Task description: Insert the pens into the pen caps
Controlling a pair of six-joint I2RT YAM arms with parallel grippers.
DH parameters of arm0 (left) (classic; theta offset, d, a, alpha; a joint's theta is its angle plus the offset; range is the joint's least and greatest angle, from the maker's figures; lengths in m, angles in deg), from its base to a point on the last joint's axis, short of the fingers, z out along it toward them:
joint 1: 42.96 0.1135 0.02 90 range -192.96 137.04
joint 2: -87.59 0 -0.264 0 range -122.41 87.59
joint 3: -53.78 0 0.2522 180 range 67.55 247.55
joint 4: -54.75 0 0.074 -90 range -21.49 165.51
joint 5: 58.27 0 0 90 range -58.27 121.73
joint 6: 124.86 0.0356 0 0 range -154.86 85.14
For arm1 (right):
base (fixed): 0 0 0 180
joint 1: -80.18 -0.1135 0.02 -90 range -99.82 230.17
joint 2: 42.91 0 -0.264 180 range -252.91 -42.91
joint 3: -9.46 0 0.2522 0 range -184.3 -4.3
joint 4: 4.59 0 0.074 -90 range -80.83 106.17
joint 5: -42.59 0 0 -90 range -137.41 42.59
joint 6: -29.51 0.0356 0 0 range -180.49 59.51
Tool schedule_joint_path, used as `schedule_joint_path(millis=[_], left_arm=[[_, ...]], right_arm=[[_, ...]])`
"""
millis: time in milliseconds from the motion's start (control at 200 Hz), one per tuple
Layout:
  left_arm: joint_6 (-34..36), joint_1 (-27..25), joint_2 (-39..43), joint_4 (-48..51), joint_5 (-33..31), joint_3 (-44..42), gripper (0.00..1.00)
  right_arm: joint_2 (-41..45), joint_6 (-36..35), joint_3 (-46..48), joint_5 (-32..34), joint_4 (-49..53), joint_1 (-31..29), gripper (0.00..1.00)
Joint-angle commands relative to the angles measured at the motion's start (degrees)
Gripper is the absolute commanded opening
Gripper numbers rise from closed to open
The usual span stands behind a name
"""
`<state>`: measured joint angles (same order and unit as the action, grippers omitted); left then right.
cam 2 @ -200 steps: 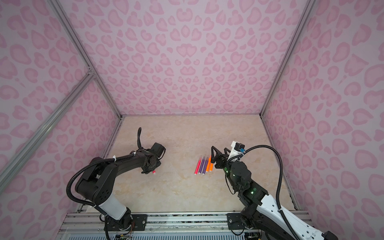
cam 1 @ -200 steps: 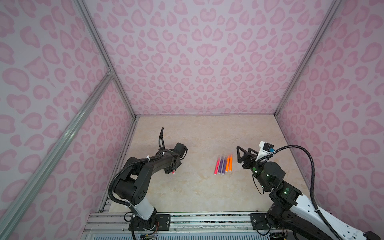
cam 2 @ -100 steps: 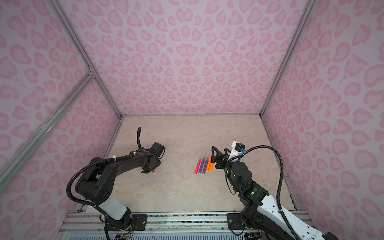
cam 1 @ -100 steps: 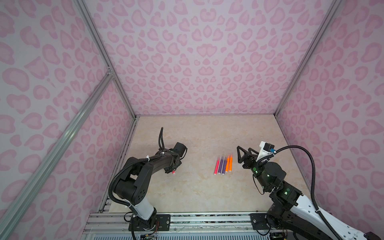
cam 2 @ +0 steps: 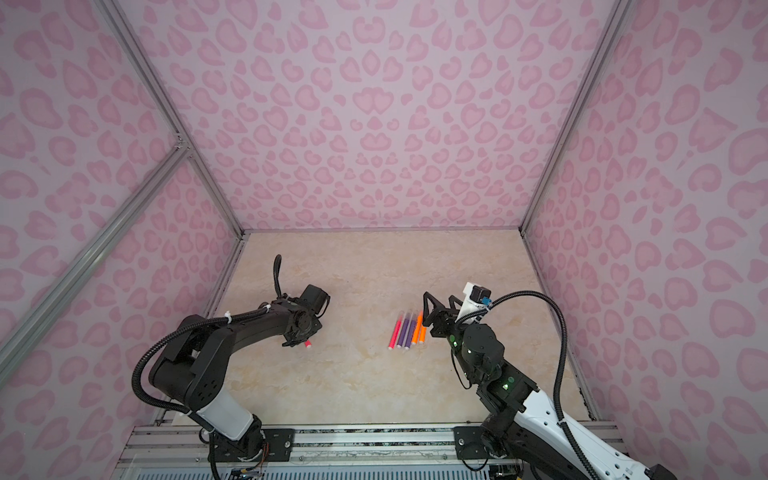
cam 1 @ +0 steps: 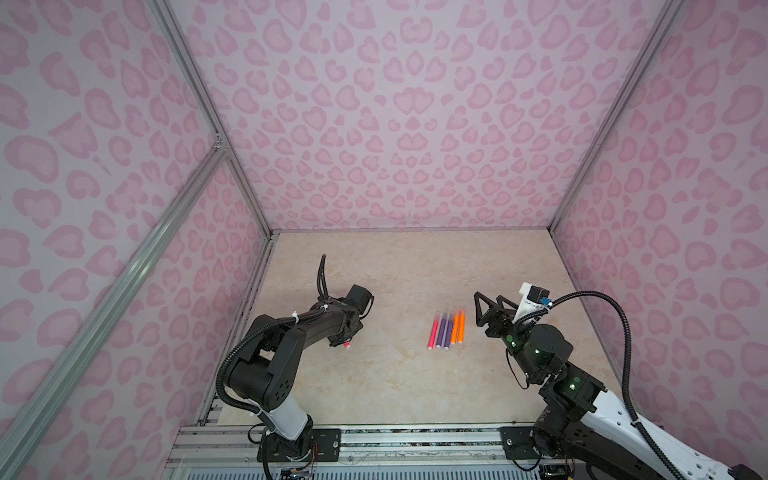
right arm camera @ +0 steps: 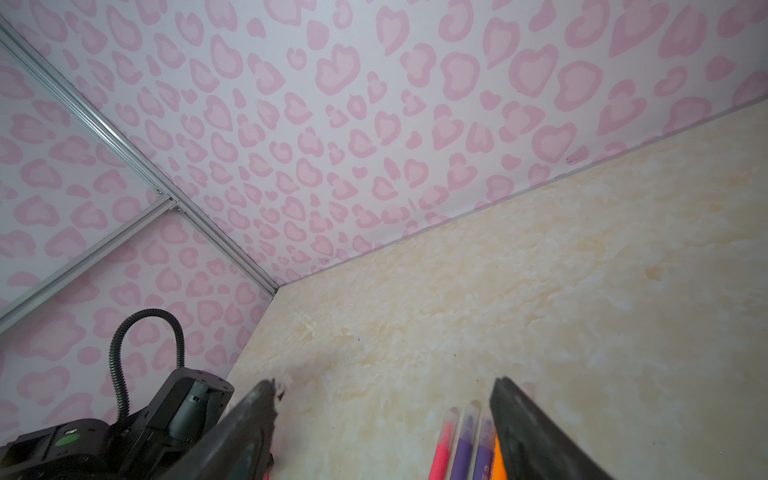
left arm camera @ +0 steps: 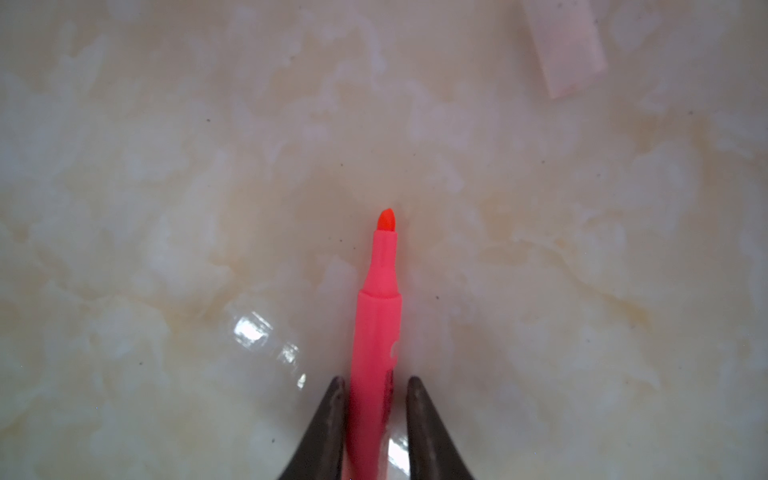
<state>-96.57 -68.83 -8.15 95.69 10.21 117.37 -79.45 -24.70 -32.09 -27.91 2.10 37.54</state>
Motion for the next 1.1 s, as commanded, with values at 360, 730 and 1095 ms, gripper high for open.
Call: schedule_joint_path(millis=[360, 730, 1095], left_arm=[[7.87, -0.25, 8.53, -4.00, 6.49, -1.29, 0.03], [37.83, -14.19, 33.73, -41.53, 22.78, -13.42, 0.04], [45.70, -23.44, 28.60, -47.25, 31.19, -11.18, 0.04]], right_arm=[[-6.85, -0.52, -1.12, -5.56, -3.18, -0.04, 0.83], [-15.43, 3.33, -2.48, -14.47, -10.08, -2.18, 0.81], [-24.19, 2.84, -7.28, -14.44, -11.73, -9.74, 0.70]])
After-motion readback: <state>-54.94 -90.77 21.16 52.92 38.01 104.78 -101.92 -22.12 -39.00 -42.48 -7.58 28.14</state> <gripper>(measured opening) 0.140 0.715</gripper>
